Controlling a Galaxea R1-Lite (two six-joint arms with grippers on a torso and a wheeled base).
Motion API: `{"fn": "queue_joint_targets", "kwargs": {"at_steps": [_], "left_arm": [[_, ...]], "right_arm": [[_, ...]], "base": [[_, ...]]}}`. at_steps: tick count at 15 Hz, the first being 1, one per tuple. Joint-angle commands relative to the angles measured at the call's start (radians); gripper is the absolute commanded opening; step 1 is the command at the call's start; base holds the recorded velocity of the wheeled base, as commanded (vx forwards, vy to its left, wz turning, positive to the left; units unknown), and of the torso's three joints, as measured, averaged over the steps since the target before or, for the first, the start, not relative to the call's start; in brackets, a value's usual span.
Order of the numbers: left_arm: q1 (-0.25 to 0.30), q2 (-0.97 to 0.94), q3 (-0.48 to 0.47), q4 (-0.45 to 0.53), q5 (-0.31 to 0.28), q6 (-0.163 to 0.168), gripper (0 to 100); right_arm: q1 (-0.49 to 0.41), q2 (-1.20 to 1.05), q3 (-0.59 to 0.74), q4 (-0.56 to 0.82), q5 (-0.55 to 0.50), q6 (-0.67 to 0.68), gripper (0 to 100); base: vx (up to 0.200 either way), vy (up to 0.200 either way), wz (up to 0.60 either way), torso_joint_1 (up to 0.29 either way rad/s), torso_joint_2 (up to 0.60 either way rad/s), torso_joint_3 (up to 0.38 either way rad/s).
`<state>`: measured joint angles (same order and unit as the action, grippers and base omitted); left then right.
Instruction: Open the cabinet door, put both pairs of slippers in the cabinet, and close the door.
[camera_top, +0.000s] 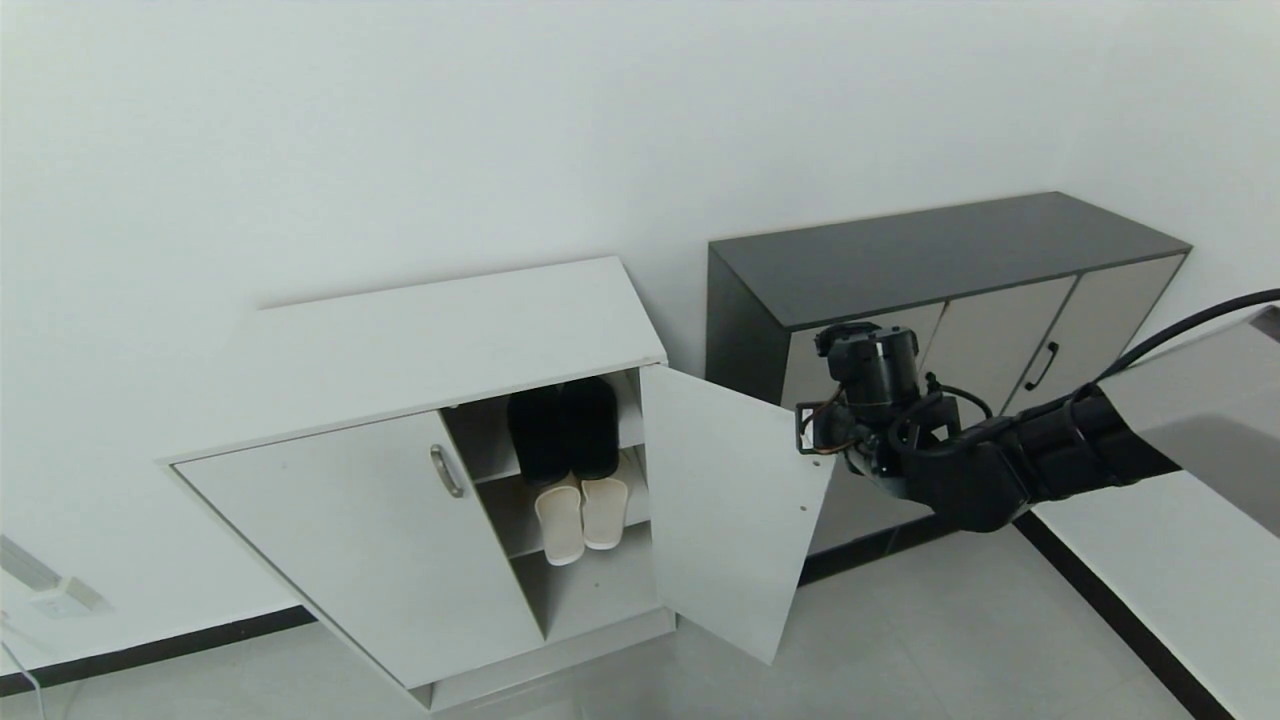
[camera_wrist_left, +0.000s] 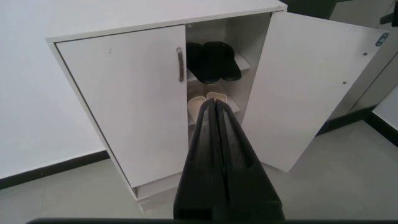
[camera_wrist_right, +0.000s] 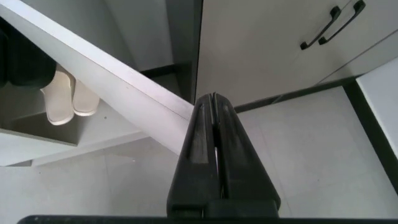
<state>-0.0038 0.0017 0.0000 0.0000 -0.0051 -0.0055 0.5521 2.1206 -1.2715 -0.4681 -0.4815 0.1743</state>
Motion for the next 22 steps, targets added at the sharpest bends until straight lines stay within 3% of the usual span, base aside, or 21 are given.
{"fn": "queue_joint_targets", "kwargs": {"at_steps": [1, 6, 15, 22], "left_arm": [[-0.001, 0.000, 0.000, 0.000, -0.001, -0.001, 0], [0.001, 0.000, 0.000, 0.000, -0.001, -0.001, 0], [0.001, 0.000, 0.000, 0.000, -0.001, -0.001, 0], [0.001, 0.000, 0.000, 0.000, 0.001, -0.001, 0]], "right_arm": [[0.017, 0.004, -0.003, 0.002, 0.000, -0.001, 0], [0.061, -0.008, 0.004, 0.003, -0.008, 0.002, 0], [-0.031, 0.101, -0.097, -0.034, -0.002, -0.004, 0], [-0.004, 0.081, -0.074, -0.021, -0.003, -0.004, 0]], "base": [[0.000, 0.000, 0.00, 0.000, 0.00, 0.000], [0.000, 0.000, 0.00, 0.000, 0.00, 0.000], [0.000, 0.000, 0.00, 0.000, 0.00, 0.000], [0.000, 0.000, 0.00, 0.000, 0.00, 0.000]]}}
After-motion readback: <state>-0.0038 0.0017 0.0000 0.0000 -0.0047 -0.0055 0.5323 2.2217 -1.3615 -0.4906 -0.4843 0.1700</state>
